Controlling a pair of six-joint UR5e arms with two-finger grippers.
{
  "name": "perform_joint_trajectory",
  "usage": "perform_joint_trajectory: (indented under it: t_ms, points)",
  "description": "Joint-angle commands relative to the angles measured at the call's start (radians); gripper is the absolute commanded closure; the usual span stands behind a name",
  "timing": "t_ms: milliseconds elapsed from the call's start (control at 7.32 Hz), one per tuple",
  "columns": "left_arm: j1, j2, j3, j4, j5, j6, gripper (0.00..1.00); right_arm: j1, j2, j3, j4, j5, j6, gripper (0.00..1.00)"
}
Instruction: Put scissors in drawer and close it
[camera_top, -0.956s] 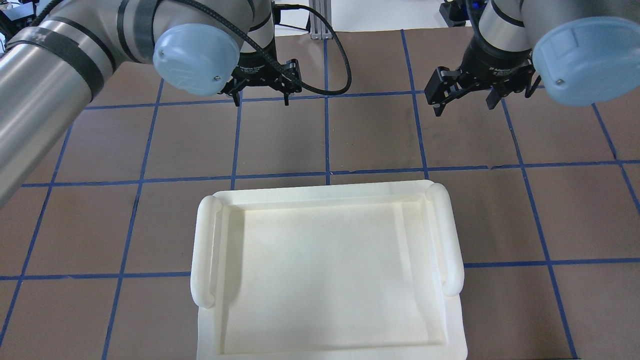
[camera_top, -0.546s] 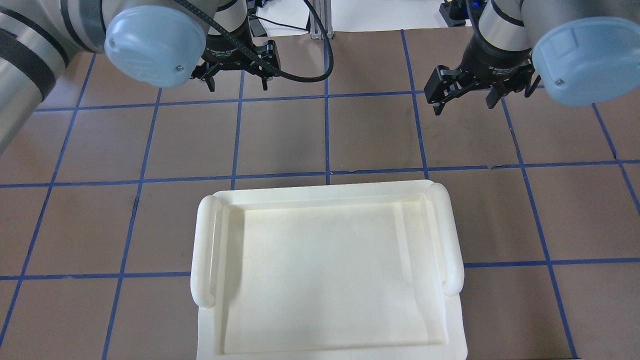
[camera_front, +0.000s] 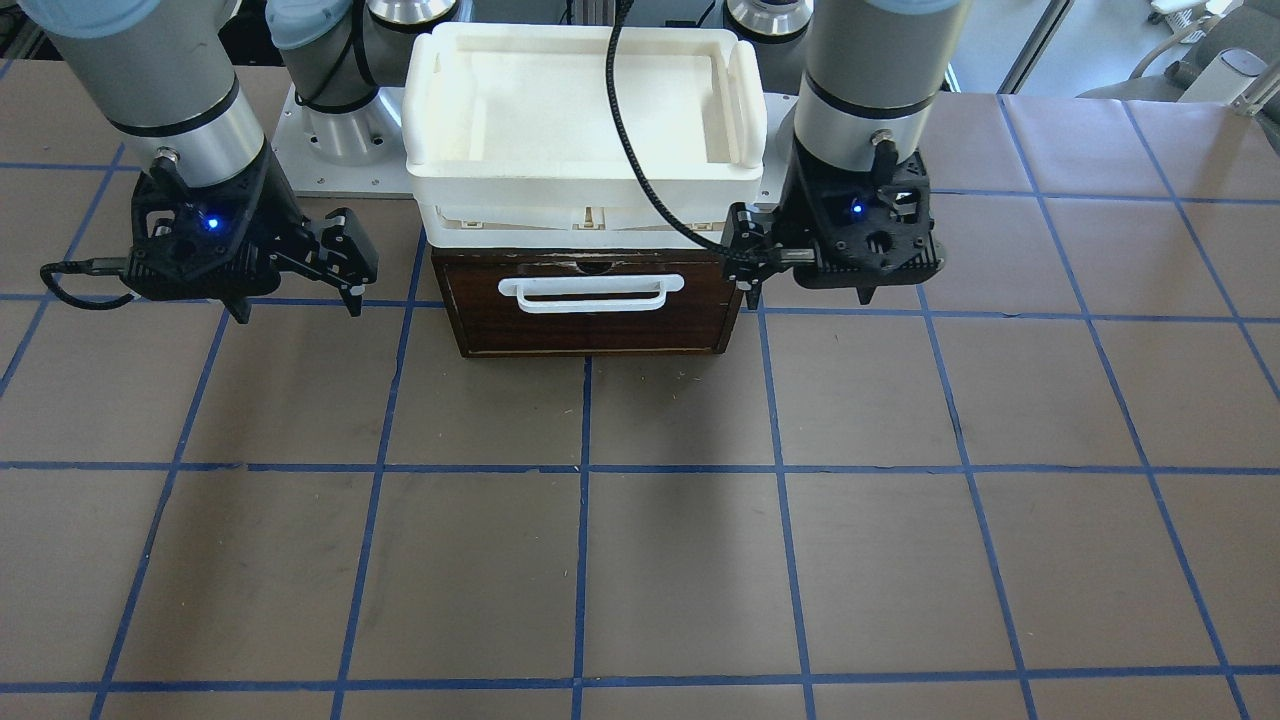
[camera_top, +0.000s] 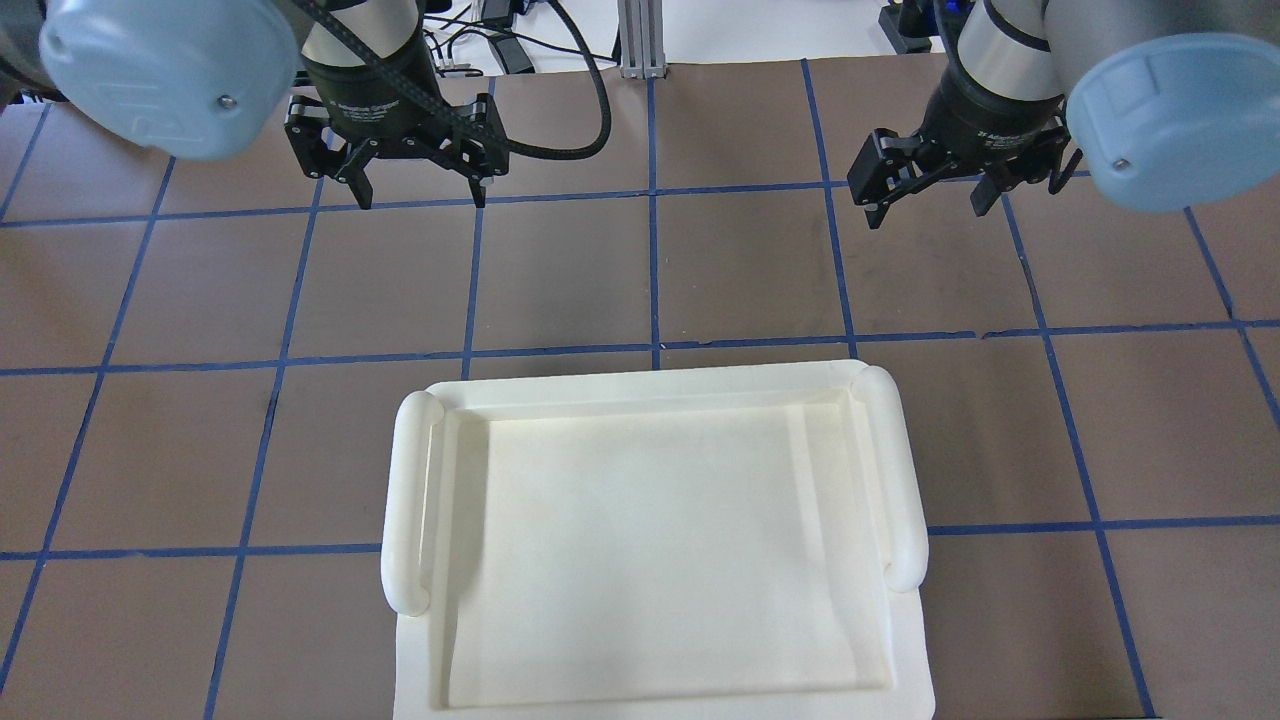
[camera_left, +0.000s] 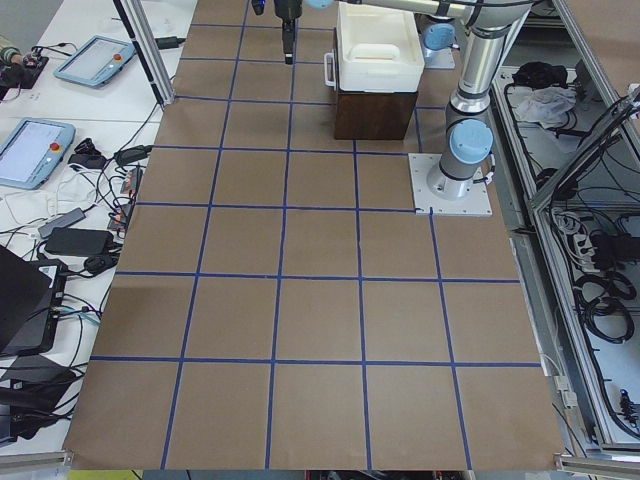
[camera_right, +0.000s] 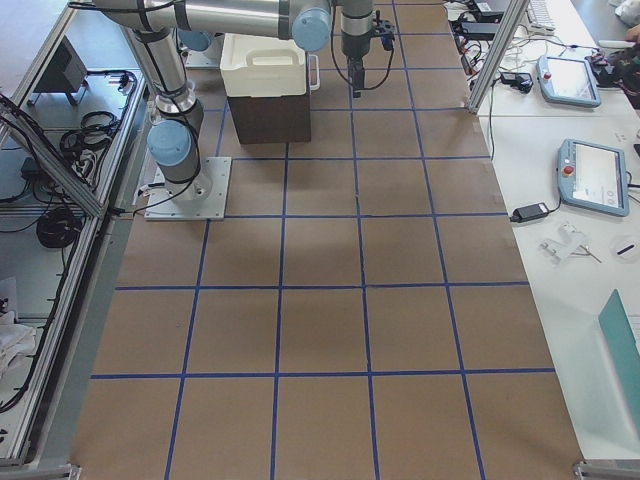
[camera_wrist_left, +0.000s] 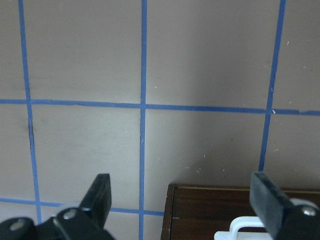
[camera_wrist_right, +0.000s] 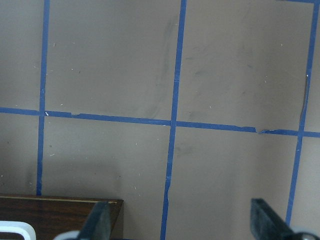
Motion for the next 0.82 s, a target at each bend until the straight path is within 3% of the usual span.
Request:
perform_joint_trajectory:
  t_ms: [0, 410, 683]
  points:
    - [0.059, 0.073, 0.000, -0.033, -0.075, 0.039, 0.00, 0.000, 0.002, 0.001, -0.002, 0.005, -0.003, 0.00]
    - [0.093, 0.149, -0.050, -0.057, -0.039, 0.113, 0.00, 0.000, 0.002, 0.001, -0.001, 0.002, -0.003, 0.00]
    - [0.085, 0.175, -0.131, 0.135, -0.036, 0.111, 0.00, -0.002, 0.002, 0.001, -0.002, 0.004, -0.005, 0.00]
